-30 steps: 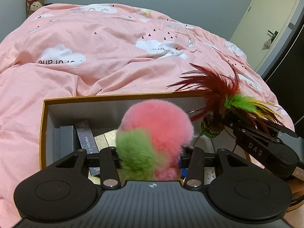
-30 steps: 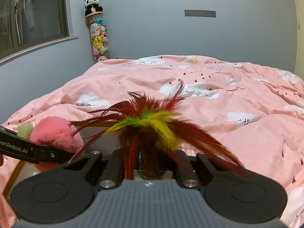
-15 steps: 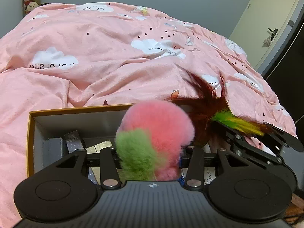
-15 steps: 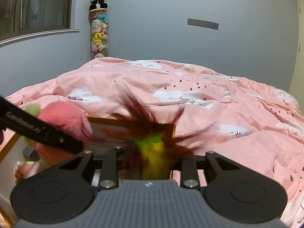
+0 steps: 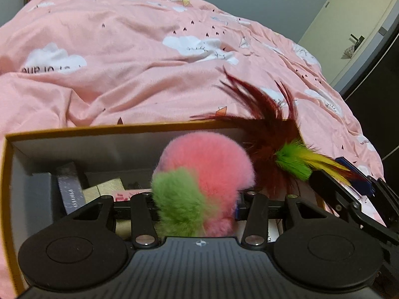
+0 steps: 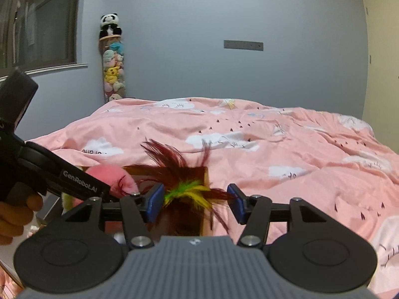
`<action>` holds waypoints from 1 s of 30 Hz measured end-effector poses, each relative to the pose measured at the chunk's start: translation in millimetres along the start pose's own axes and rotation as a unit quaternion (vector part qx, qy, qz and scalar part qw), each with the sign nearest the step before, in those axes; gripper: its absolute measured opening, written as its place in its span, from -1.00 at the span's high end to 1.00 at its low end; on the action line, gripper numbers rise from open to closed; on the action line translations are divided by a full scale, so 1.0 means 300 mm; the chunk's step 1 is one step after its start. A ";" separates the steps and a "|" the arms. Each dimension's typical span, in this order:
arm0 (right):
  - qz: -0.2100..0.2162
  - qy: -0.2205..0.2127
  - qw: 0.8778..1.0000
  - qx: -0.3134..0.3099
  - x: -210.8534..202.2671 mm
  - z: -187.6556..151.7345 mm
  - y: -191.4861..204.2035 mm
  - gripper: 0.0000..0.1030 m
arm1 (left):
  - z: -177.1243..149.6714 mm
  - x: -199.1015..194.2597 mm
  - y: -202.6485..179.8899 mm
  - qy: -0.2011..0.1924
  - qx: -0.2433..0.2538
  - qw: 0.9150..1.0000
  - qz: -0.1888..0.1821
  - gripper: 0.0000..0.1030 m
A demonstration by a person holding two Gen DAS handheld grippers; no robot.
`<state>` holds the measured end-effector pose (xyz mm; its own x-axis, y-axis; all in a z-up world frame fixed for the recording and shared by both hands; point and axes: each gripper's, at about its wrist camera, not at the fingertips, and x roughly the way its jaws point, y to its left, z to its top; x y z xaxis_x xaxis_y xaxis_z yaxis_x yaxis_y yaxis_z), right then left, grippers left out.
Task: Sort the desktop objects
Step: 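Lower the plush ball and feather toy into the box and open both tools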
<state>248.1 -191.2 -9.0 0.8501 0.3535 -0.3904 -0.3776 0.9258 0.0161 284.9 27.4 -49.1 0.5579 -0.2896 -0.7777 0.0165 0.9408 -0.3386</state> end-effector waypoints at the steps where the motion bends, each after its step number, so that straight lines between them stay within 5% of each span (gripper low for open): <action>1: 0.000 0.001 1.000 0.001 0.002 -0.001 -0.002 -0.14 | 0.000 0.010 0.003 0.006 -0.004 1.000 -0.006 -0.01; 10: 0.007 0.005 1.000 -0.004 0.002 -0.015 0.010 -0.28 | -0.010 0.021 0.004 0.012 -0.021 1.000 0.011 -0.08; 14: 0.007 0.005 1.000 -0.009 -0.002 -0.018 0.022 -0.36 | -0.011 -0.005 -0.009 -0.001 -0.015 1.000 0.023 -0.26; 30: 0.010 0.000 1.000 0.011 -0.165 0.008 0.077 -0.50 | -0.117 -0.257 -0.088 -0.080 0.011 0.995 0.065 -0.36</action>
<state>198.2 -186.9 12.8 0.8426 0.3723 -0.3891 -0.3864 0.9212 0.0447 212.4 18.8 1.3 0.6814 -0.1355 -0.7193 -0.0471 0.9726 -0.2278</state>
